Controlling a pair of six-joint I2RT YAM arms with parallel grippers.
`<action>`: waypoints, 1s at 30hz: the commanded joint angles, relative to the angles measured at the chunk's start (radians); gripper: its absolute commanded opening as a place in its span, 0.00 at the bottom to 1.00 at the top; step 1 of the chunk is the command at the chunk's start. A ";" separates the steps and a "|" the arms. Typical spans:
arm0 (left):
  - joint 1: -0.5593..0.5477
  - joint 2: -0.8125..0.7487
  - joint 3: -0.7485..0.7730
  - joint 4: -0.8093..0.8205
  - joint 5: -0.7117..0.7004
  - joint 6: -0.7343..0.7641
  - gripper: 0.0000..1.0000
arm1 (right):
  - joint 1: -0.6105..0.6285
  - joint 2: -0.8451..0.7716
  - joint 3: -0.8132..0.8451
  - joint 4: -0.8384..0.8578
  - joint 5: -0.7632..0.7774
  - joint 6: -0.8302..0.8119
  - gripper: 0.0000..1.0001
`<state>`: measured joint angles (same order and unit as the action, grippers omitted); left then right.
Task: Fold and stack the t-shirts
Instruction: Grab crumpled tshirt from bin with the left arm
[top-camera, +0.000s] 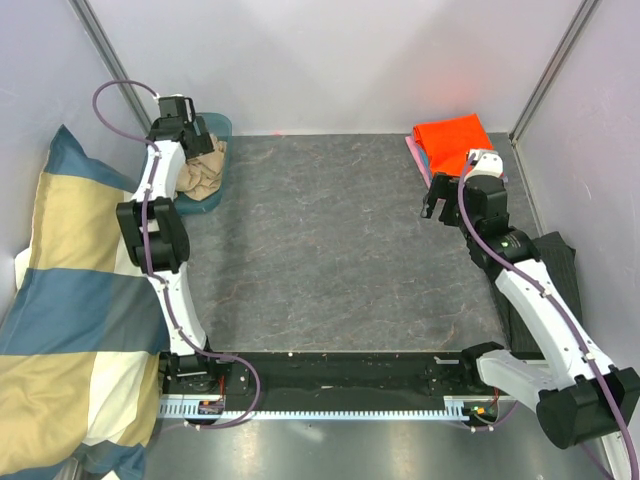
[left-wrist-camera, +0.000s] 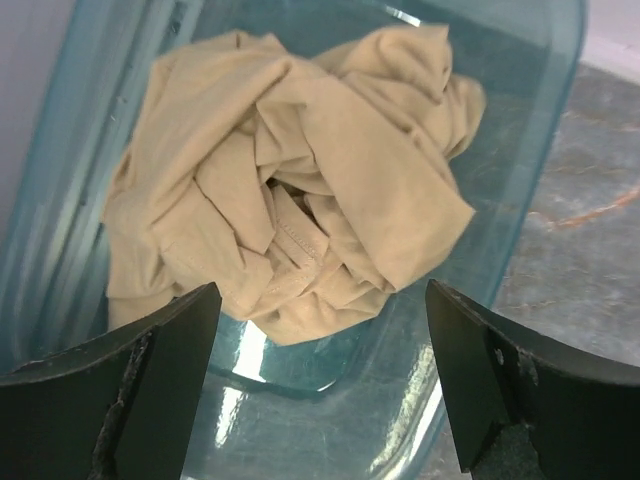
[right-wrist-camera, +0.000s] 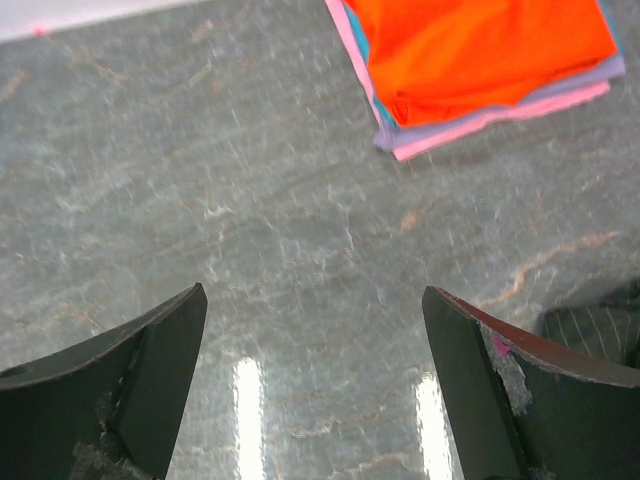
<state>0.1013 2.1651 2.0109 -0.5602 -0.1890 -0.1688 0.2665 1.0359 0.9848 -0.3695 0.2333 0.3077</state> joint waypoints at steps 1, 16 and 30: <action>-0.020 0.074 0.058 0.009 0.046 -0.034 0.89 | 0.005 0.009 -0.018 -0.019 -0.028 0.018 0.98; 0.000 0.217 0.126 0.100 0.051 -0.074 0.62 | 0.010 0.082 -0.034 -0.003 -0.040 0.031 0.98; 0.046 0.213 0.124 0.095 0.105 -0.129 0.02 | 0.011 0.092 -0.032 -0.009 -0.052 0.030 0.98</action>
<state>0.1341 2.4107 2.1059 -0.4843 -0.0998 -0.2611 0.2729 1.1297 0.9554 -0.3828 0.1905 0.3275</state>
